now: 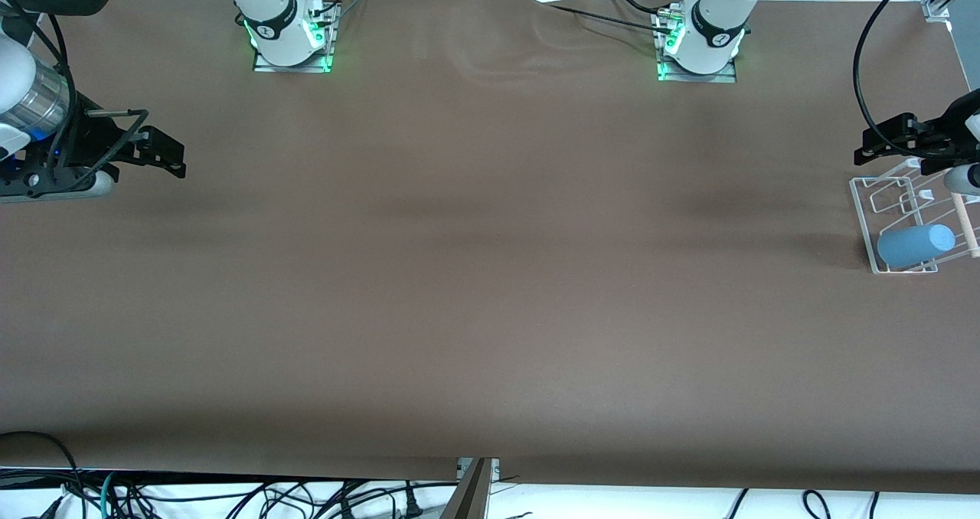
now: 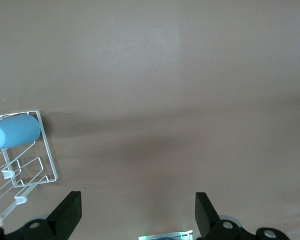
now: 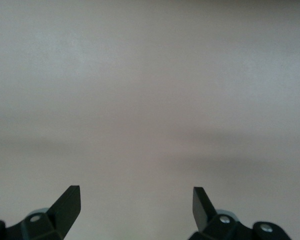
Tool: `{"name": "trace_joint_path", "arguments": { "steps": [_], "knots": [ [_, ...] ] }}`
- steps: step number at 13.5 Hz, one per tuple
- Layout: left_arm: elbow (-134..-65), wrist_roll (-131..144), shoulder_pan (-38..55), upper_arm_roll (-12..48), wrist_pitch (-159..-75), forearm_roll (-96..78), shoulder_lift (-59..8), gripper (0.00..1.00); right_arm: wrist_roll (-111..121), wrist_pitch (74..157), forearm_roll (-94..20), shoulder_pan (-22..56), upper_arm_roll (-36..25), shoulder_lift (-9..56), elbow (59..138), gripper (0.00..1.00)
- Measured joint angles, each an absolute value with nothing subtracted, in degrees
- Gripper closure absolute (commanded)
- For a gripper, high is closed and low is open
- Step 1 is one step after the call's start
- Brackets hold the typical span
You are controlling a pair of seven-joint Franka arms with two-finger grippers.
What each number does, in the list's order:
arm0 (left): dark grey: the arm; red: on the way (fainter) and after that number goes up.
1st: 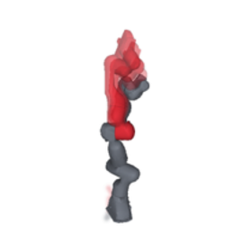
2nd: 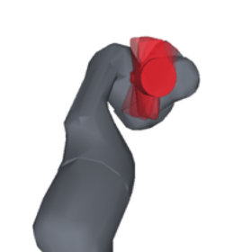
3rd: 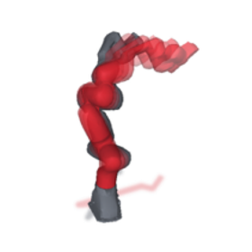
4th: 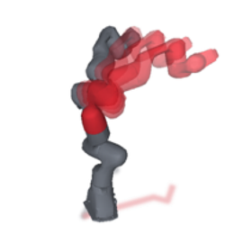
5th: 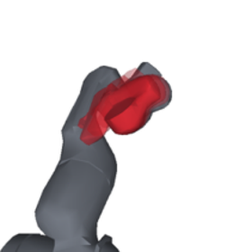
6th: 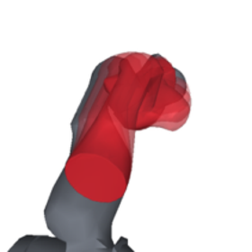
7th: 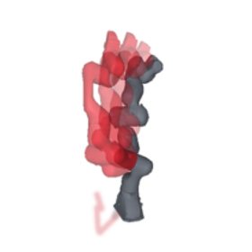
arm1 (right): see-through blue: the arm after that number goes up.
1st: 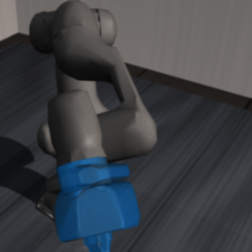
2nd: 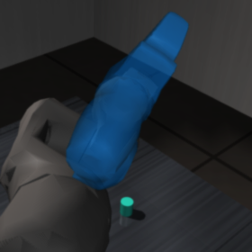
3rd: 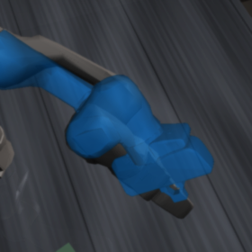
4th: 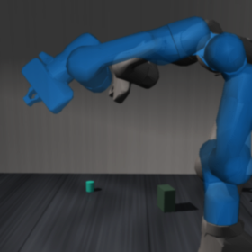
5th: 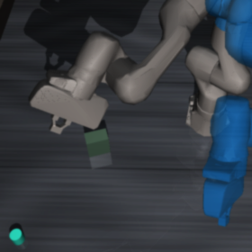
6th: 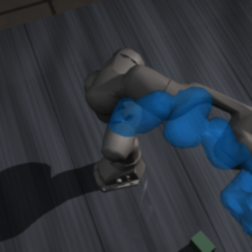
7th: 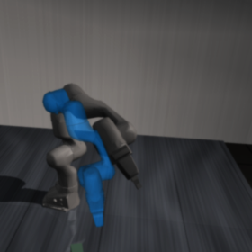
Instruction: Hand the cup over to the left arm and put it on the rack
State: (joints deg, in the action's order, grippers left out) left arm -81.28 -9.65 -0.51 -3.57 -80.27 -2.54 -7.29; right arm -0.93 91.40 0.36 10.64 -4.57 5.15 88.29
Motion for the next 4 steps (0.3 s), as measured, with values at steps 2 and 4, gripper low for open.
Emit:
{"name": "trace_joint_path", "arguments": {
  "steps": [2, 4],
  "knots": [
    [-81.28, -9.65, 0.08, -3.56, -80.27, -2.00, -7.29, 0.00, -0.93, 91.54, 0.39, 10.67, -4.49, 5.17, 88.29, 0.01],
    [-81.28, -9.61, 1.00, -3.55, -80.27, -1.40, -7.29, 0.00, -0.93, 91.57, 0.41, 10.67, -4.48, 5.18, 88.29, 0.01]
  ]
}}
